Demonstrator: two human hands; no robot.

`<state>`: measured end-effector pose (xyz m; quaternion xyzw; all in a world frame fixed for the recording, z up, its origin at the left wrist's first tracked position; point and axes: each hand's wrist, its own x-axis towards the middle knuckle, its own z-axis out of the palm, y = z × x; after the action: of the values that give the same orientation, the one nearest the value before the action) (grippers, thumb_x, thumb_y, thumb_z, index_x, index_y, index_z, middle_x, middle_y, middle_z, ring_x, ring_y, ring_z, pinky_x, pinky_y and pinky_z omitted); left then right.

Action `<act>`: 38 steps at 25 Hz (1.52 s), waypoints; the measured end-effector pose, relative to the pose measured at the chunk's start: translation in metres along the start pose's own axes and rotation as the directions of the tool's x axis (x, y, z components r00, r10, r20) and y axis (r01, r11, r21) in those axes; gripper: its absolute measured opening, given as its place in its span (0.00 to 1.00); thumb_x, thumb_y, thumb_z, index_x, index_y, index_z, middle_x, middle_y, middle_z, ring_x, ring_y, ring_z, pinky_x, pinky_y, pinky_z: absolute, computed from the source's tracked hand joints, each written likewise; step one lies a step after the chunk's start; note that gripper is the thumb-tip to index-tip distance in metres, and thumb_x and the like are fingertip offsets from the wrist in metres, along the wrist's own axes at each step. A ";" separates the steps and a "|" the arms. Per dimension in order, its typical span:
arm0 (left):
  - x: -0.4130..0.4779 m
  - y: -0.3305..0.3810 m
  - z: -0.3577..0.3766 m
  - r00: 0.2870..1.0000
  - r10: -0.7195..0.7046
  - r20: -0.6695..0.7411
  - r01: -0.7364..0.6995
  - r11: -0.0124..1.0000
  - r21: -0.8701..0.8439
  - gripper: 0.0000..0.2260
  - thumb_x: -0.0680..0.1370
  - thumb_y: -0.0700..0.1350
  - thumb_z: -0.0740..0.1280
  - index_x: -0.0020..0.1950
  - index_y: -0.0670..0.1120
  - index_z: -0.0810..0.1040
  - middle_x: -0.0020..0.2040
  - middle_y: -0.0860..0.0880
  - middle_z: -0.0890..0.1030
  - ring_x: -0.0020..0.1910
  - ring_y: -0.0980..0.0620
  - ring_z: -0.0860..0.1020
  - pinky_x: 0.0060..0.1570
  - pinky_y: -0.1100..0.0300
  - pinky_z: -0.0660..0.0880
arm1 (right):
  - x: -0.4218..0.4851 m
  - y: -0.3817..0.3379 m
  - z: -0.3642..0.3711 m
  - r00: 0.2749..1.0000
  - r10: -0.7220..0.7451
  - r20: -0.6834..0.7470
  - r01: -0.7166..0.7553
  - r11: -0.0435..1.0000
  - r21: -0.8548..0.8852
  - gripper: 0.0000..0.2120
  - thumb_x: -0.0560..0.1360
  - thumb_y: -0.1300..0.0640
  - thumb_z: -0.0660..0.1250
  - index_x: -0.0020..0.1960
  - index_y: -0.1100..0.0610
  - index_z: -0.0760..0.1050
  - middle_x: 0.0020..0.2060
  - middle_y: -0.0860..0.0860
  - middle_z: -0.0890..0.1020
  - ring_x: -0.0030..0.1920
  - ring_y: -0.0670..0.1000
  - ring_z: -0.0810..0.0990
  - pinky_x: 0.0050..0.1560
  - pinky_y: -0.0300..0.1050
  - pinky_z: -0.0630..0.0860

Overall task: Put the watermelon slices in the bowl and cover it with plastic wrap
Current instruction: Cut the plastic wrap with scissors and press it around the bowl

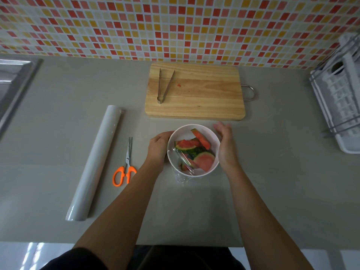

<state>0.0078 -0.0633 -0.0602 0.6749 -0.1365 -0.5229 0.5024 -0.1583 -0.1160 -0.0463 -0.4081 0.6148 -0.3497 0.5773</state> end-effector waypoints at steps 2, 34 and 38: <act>-0.002 -0.001 -0.001 1.000 0.013 0.025 -0.013 1.000 0.026 0.10 0.73 0.42 0.65 0.36 0.49 0.85 0.35 0.51 0.83 0.34 0.51 0.81 0.32 0.60 0.75 | -0.002 0.001 -0.004 0.963 0.060 0.264 -0.086 0.992 0.090 0.35 0.76 0.35 0.35 0.63 0.53 0.71 0.52 0.51 0.81 0.55 0.52 0.79 0.51 0.44 0.76; -0.083 0.003 -0.016 0.963 0.228 -0.140 -0.164 0.917 0.364 0.21 0.81 0.57 0.51 0.38 0.50 0.77 0.35 0.50 0.82 0.39 0.49 0.80 0.48 0.52 0.75 | 0.001 -0.022 -0.021 0.967 -0.018 0.254 0.104 0.939 -0.328 0.39 0.62 0.22 0.37 0.51 0.40 0.77 0.49 0.44 0.82 0.55 0.49 0.79 0.63 0.54 0.71; -0.063 0.018 -0.012 0.980 0.185 -0.076 -0.146 0.920 0.363 0.18 0.80 0.61 0.49 0.53 0.50 0.70 0.40 0.50 0.83 0.46 0.49 0.81 0.45 0.53 0.70 | -0.013 -0.012 -0.040 0.976 0.060 0.209 0.011 0.947 -0.322 0.37 0.55 0.17 0.38 0.43 0.32 0.78 0.46 0.42 0.84 0.51 0.49 0.81 0.57 0.54 0.75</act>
<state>-0.0018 -0.0203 -0.0102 0.7682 -0.2576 -0.4075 0.4212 -0.1966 -0.1106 -0.0263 -0.5247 0.6020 -0.1910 0.5708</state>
